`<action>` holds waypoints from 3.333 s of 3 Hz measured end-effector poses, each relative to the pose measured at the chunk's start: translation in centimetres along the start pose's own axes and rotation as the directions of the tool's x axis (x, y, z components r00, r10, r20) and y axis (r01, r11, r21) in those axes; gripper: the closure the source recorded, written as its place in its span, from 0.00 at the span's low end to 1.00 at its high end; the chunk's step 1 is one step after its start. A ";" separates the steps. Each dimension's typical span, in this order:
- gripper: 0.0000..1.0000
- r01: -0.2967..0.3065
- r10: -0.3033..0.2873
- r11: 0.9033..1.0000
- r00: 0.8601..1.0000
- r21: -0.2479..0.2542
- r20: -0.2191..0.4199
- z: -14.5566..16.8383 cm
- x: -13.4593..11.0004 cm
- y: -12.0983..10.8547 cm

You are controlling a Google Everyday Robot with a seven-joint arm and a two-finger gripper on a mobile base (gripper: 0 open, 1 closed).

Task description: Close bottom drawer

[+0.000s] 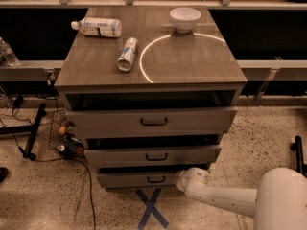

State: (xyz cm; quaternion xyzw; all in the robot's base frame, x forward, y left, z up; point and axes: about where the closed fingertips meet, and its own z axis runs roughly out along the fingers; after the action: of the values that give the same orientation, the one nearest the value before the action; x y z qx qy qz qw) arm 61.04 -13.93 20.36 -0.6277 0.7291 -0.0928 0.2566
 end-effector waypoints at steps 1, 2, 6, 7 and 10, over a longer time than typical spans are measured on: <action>0.50 0.009 -0.009 1.000 1.000 0.001 -0.013 0.2 0.4 -0.1; 0.72 0.019 -0.021 0.999 0.997 -0.026 -0.073 -0.2 2.7 0.8; 1.00 -0.250 0.231 0.942 0.967 0.222 0.108 -18.2 13.4 -2.5; 1.00 -0.342 0.286 0.887 0.934 0.310 0.213 -23.3 15.1 -3.4; 1.00 -0.260 0.178 0.879 0.956 0.400 0.231 -33.1 9.8 -12.2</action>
Offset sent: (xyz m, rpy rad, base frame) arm -0.0373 -0.0705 -0.0204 -0.1788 0.1136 -0.0424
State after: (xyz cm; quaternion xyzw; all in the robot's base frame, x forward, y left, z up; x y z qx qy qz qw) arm 54.57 -31.94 51.60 -0.4755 0.7301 -0.1603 0.4639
